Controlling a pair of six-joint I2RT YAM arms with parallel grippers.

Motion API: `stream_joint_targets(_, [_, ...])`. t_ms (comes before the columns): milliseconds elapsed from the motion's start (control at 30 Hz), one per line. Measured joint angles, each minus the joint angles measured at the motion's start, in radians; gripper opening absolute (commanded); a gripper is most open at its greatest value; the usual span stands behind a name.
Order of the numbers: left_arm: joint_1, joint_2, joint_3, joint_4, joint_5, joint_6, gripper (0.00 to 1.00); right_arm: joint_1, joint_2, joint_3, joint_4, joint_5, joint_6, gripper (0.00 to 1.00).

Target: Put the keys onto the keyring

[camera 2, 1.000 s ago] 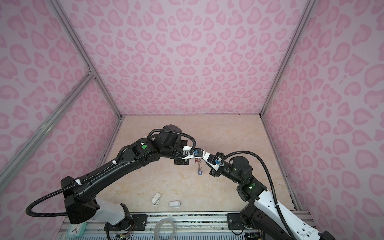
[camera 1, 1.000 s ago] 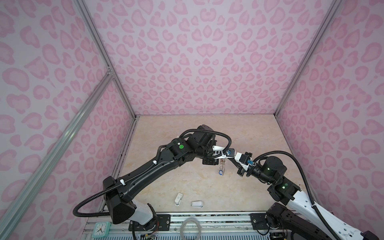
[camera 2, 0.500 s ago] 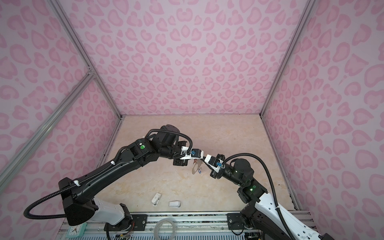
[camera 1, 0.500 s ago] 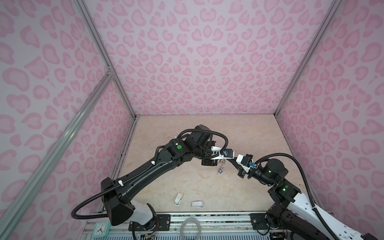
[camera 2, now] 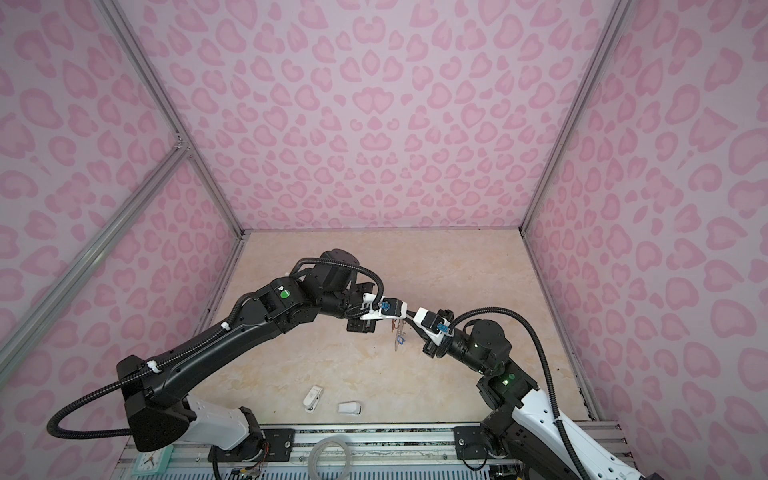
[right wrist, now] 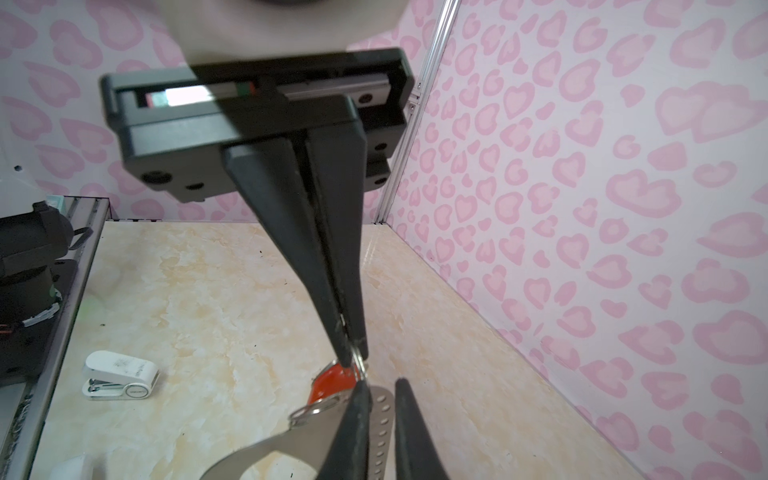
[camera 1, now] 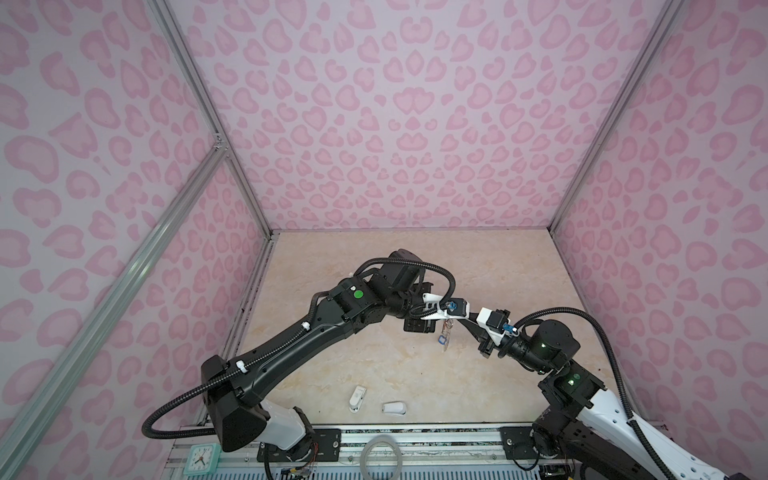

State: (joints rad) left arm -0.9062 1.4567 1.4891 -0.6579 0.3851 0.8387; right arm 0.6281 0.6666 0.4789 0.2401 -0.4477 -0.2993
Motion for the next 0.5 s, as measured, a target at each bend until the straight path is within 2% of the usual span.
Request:
stream_joint_targets(100, [0.0,0.0,0.0,0.0,0.004,0.0,0.03,0.0,0.019,0.005,0.0,-0.023,0.005,0.06])
stream_joint_targets(167, [0.001,0.0,0.0,0.0,0.003,0.002,0.11,0.0,0.026,0.006,0.0,-0.039,0.013,0.0])
stream_joint_targets(233, [0.002,-0.005,-0.007,0.002,0.01,0.002,0.22,0.0,0.027,0.006,0.001,-0.047,0.018,0.0])
stream_joint_targets(300, [0.007,-0.016,-0.026,0.006,0.03,-0.003,0.28,0.0,0.019,0.002,0.006,-0.047,0.018,0.0])
stream_joint_targets(500, [0.114,-0.059,-0.087,0.076,0.179,-0.1,0.32,-0.002,-0.004,-0.029,0.056,-0.05,0.046,0.0])
